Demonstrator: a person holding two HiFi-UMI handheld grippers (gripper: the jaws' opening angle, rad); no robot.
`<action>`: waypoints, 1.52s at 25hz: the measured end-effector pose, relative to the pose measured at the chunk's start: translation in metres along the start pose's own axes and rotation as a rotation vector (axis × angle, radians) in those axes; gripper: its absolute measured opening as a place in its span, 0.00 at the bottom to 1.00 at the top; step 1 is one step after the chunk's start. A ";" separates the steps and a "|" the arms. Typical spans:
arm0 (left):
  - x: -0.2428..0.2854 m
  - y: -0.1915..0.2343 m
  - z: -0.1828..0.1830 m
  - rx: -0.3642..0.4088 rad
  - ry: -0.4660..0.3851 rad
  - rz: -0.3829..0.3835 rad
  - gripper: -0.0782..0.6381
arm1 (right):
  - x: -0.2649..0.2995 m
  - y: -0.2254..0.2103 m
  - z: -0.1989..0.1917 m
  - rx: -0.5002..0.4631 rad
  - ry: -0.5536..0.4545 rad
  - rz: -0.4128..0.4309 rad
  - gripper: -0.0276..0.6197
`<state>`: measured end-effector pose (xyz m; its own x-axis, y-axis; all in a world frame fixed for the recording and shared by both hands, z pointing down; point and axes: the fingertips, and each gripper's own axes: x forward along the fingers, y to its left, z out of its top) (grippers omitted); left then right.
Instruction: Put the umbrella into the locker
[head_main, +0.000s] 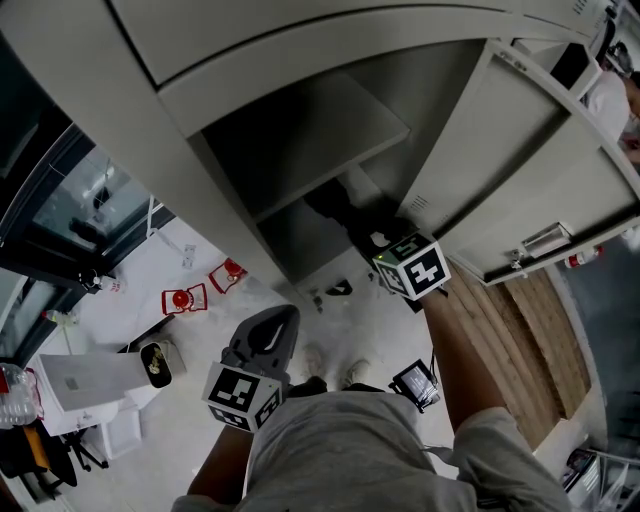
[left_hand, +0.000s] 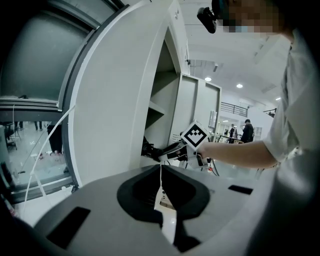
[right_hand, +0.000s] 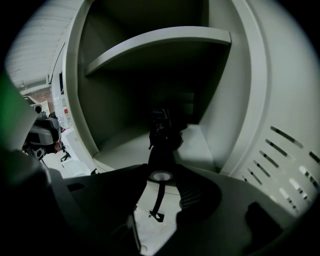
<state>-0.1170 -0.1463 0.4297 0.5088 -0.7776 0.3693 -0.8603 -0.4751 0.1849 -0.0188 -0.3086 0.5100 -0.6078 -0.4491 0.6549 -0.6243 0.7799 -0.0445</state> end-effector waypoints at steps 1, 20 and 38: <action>0.000 0.000 0.000 0.000 0.000 0.000 0.14 | 0.000 0.000 0.000 0.001 -0.002 0.003 0.34; 0.010 -0.024 0.003 0.027 0.005 -0.070 0.14 | -0.045 0.008 -0.017 0.081 -0.061 -0.001 0.35; 0.035 -0.070 0.017 0.091 -0.007 -0.190 0.14 | -0.111 0.046 -0.065 0.223 -0.140 -0.049 0.17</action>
<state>-0.0385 -0.1473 0.4144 0.6618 -0.6735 0.3294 -0.7429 -0.6482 0.1672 0.0520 -0.1945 0.4847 -0.6264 -0.5520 0.5504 -0.7380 0.6473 -0.1908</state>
